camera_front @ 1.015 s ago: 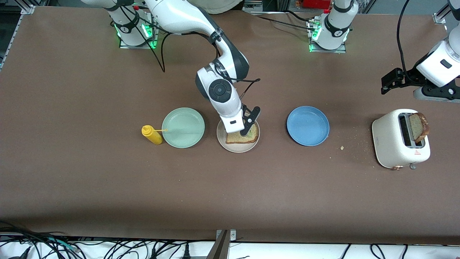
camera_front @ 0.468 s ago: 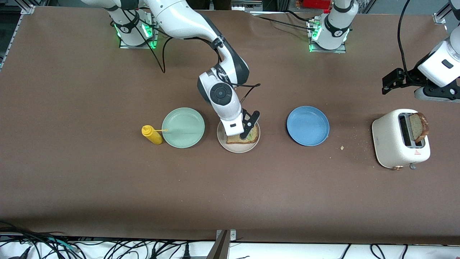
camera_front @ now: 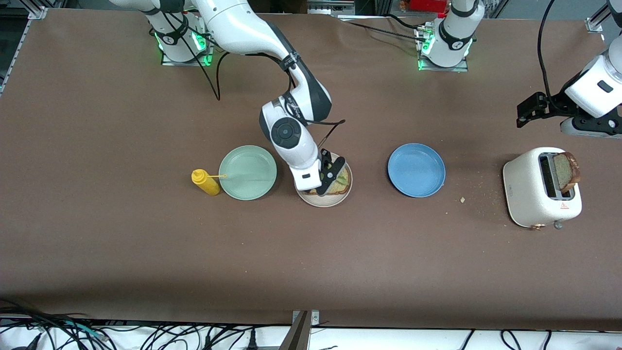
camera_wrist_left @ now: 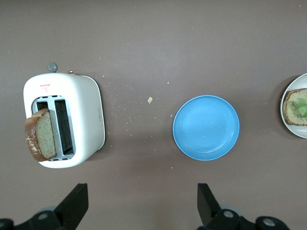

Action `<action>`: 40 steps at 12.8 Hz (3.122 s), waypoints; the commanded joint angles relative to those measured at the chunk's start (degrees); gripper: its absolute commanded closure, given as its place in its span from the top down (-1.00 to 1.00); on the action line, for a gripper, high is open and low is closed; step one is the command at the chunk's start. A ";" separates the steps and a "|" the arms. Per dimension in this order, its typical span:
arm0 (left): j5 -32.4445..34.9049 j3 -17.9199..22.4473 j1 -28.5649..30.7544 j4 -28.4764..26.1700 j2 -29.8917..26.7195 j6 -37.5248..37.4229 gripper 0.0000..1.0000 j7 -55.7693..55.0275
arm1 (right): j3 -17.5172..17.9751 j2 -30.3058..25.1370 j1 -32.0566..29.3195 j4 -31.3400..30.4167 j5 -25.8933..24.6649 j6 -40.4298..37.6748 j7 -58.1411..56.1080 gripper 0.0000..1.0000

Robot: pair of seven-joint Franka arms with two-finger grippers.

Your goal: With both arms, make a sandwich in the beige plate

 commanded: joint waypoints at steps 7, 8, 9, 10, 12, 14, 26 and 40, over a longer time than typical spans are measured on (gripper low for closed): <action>-0.63 -0.05 0.48 -0.15 -0.46 -0.10 1.00 1.23 | -0.95 -0.75 -0.80 -2.53 2.40 -0.14 -6.61 1.00; -0.63 -0.05 0.48 -0.15 -0.37 -0.10 1.00 1.23 | -0.86 -3.90 -2.21 -6.04 2.31 -0.22 -7.07 1.00; -0.63 -0.05 0.48 -0.06 -0.37 -0.10 1.00 1.14 | -0.78 -6.80 -3.87 -9.82 1.97 -0.23 -7.25 1.00; -0.63 -0.05 0.48 -0.06 -0.37 -0.10 1.00 1.14 | -0.77 -10.14 -4.93 -12.55 1.70 -0.23 -7.42 1.00; -0.63 -0.05 0.48 -0.06 -0.37 -0.10 1.00 1.14 | -0.77 -17.42 -8.00 -17.30 1.61 -0.57 -7.16 1.00; -0.63 -0.14 0.48 -0.06 -0.29 -0.10 1.00 1.14 | -0.34 -25.34 -13.27 -23.19 1.26 -1.19 -6.90 1.00; -0.63 -0.14 0.48 0.64 0.15 -0.10 1.00 1.14 | 23.04 -49.62 -47.04 -22.60 -30.72 -30.70 21.74 1.00; -0.63 -0.14 0.48 0.64 0.15 -0.10 1.00 1.23 | 20.58 -53.85 -60.14 -16.45 -35.83 -43.91 26.06 1.00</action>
